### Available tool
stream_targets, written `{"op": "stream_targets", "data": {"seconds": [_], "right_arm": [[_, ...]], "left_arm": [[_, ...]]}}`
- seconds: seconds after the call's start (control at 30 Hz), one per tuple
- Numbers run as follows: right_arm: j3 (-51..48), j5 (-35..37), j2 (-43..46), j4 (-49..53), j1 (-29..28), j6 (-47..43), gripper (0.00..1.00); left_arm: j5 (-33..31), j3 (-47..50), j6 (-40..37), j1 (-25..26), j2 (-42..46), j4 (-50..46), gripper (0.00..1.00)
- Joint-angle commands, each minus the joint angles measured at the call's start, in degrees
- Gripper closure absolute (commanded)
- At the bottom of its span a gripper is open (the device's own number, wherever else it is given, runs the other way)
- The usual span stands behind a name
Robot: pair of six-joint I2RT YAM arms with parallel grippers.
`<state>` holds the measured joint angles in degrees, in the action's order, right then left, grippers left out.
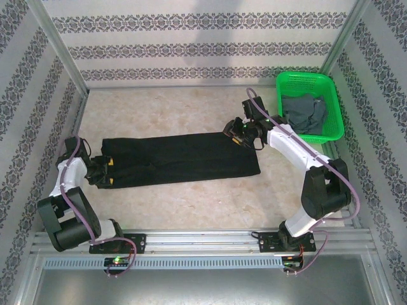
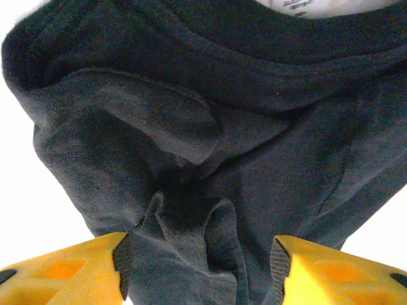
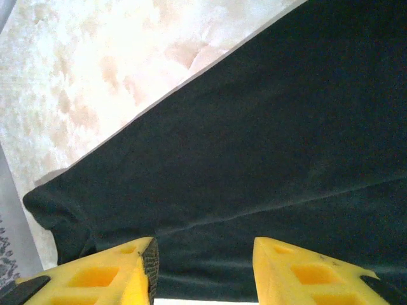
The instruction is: Fold and stack the t-shirts
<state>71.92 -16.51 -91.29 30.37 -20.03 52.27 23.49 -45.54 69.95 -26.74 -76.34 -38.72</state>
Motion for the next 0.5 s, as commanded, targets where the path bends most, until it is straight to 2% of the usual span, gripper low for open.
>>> {"op": "stream_targets", "data": {"seconds": [0.0,0.13,0.23,0.3,0.4,0.47], "right_arm": [[-1.0,-1.0,3.0,-1.3,-0.4,0.1,0.56],[-1.1,-0.1,3.6,-0.9,-0.7,0.2,0.56],[-1.0,0.2,3.5,-0.9,-0.8,0.6,0.57],[-1.0,0.5,3.7,-0.8,-1.0,0.6,0.58],[-1.2,0.9,3.8,-0.6,-1.2,0.6,0.58],[-1.4,1.0,3.8,-0.5,-1.2,0.6,0.59]], "left_arm": [[0.9,1.1,5.3,1.0,-2.2,3.4,0.43],[0.6,-0.1,6.5,3.2,-5.2,4.4,0.5],[0.5,0.9,7.5,4.5,-5.8,5.4,0.61],[0.5,1.4,7.7,4.8,-5.4,5.2,0.72],[-0.5,1.5,7.2,4.9,-2.5,3.1,1.0],[-1.5,1.0,6.8,5.5,0.4,0.2,1.0]]}}
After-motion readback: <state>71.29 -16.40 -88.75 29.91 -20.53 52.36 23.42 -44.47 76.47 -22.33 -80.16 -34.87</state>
